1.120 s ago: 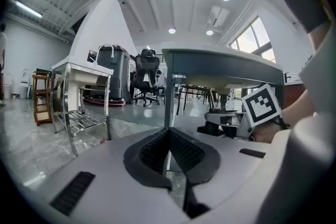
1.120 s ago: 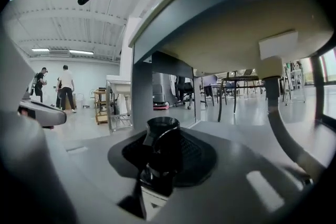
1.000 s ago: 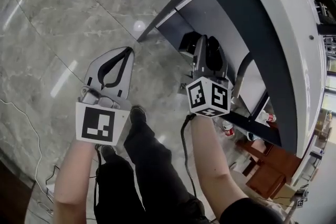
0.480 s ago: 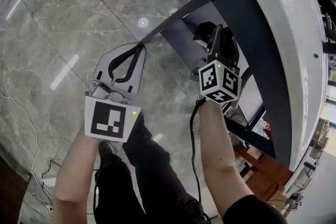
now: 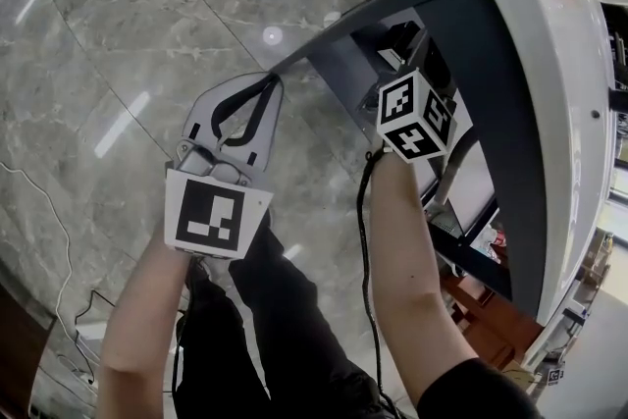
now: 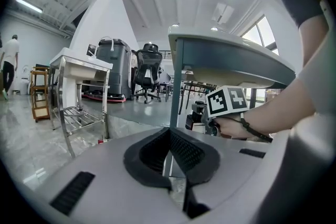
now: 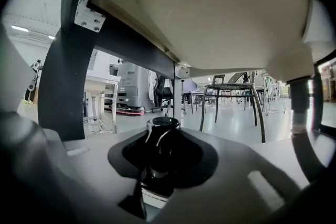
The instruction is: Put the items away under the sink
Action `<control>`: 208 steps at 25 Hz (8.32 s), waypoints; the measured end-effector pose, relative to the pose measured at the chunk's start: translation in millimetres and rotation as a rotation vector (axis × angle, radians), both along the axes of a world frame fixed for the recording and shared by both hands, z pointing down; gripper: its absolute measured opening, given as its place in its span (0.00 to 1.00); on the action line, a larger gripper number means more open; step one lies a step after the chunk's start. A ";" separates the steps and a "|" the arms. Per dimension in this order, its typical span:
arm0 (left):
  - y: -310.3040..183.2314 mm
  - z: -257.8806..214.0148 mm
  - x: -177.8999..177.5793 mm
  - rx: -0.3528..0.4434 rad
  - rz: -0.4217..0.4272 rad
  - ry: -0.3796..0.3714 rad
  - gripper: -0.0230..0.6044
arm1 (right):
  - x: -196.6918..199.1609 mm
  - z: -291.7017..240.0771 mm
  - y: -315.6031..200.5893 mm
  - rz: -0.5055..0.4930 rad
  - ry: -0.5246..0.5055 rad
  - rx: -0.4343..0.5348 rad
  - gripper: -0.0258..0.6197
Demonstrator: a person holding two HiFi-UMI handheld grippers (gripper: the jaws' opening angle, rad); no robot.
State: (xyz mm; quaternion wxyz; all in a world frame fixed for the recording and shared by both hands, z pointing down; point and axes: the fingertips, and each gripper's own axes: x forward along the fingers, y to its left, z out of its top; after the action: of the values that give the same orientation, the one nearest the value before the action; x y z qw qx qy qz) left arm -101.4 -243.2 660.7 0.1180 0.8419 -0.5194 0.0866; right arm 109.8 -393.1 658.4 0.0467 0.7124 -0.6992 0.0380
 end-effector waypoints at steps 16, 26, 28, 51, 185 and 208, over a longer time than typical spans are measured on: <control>19.0 -16.7 2.3 -0.015 0.039 0.009 0.05 | -7.0 12.5 59.0 -0.033 0.023 -0.076 0.34; 101.7 -75.4 -14.9 -0.041 0.049 0.035 0.05 | -52.5 -16.0 191.0 -0.024 -0.042 -0.223 0.12; 122.0 -95.1 -22.5 -0.037 0.053 0.027 0.05 | -64.3 -32.0 214.2 -0.010 -0.060 -0.243 0.08; 244.9 -330.8 -90.4 0.144 0.056 0.023 0.05 | -148.6 -302.1 374.7 -0.214 -0.096 -0.122 0.04; -142.2 -354.0 115.0 0.048 0.268 -0.028 0.05 | 82.4 -349.7 22.3 -0.215 -0.191 -0.040 0.68; 46.5 -339.4 82.8 0.014 0.018 -0.041 0.05 | 49.4 -323.2 162.5 -0.472 -0.226 -0.129 0.68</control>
State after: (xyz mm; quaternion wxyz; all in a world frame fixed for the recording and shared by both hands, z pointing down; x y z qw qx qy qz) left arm -18.6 -196.7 321.3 0.1008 0.8455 -0.5146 0.1011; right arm 159.2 -230.7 335.2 0.0212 0.5163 -0.8429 0.1500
